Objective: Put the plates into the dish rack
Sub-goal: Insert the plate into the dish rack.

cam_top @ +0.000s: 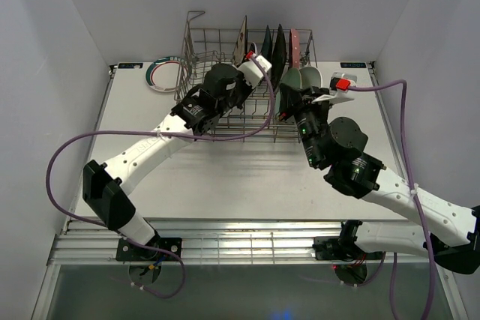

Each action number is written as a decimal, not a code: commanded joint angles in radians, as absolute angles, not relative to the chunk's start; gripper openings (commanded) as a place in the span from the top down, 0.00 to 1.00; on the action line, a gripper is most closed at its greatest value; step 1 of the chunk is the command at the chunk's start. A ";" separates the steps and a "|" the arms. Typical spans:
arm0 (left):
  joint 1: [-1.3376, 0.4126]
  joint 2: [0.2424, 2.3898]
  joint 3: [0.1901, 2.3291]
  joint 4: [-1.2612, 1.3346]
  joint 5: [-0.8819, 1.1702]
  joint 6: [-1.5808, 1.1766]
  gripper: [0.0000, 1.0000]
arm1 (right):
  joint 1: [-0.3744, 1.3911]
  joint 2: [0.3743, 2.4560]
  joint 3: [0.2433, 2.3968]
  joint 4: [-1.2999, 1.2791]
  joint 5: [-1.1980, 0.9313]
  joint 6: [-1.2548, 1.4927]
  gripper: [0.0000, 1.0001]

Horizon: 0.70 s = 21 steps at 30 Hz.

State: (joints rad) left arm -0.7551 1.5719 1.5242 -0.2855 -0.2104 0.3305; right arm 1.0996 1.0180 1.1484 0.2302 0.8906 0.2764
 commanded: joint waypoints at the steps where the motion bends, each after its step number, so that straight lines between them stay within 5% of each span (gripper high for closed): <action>1: -0.755 1.534 1.655 -0.170 -0.273 0.380 1.00 | 1.089 0.982 1.134 0.242 0.905 0.276 0.92; 15: -0.755 1.664 1.882 -0.267 -0.285 0.391 1.00 | 1.069 0.954 1.046 0.118 0.910 0.340 0.92; 21: -0.755 1.732 2.023 -0.319 -0.295 0.402 1.00 | 1.069 0.902 0.829 0.322 0.894 0.273 0.67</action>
